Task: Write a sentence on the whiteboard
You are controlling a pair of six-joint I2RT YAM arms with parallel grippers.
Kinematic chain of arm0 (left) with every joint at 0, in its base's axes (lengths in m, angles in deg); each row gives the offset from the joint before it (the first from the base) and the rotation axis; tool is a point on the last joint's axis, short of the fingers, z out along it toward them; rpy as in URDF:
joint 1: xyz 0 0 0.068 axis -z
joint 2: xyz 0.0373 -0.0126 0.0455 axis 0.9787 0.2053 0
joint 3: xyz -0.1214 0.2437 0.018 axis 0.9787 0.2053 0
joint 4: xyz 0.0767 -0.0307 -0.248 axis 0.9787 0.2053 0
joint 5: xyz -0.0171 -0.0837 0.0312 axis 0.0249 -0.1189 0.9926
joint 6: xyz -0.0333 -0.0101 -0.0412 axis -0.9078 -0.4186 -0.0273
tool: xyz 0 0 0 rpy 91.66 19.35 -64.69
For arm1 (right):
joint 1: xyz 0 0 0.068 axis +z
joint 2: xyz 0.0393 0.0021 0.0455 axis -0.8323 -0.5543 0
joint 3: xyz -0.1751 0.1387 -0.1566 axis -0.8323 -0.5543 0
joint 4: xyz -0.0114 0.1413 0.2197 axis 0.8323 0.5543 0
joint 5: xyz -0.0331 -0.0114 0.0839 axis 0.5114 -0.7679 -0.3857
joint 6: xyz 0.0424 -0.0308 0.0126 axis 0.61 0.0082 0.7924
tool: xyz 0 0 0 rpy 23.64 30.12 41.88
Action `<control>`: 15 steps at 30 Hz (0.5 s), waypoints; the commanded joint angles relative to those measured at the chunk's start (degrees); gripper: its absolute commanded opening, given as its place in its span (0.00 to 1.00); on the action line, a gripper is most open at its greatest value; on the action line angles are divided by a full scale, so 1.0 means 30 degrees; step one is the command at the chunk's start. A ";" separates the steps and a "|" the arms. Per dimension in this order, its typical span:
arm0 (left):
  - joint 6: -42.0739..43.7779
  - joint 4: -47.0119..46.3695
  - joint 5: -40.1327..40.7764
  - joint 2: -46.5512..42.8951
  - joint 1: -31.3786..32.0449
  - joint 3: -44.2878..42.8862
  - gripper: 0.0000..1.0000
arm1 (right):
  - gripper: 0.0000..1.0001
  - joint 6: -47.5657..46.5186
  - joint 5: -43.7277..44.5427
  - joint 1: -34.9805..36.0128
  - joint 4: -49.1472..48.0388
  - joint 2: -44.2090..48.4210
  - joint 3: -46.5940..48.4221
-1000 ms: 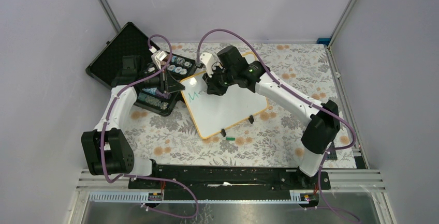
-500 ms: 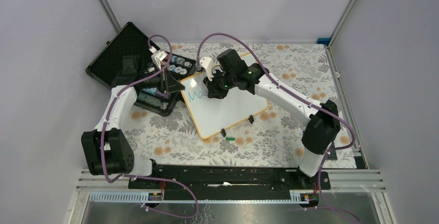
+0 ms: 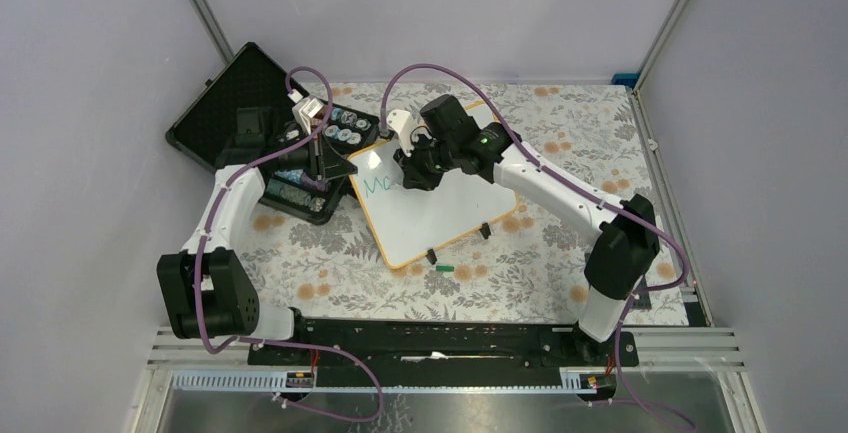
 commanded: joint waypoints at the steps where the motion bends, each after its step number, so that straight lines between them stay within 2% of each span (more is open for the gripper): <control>1: 0.0746 -0.0609 0.0314 -0.0498 0.0202 0.0112 0.00 | 0.00 -0.0447 0.1594 -0.0348 -0.0197 0.0558 0.0304; 15: 0.0769 -0.0626 0.0339 -0.0576 0.0201 0.0176 0.00 | 0.00 -0.0683 0.2348 -0.0457 -0.0130 0.0583 0.0654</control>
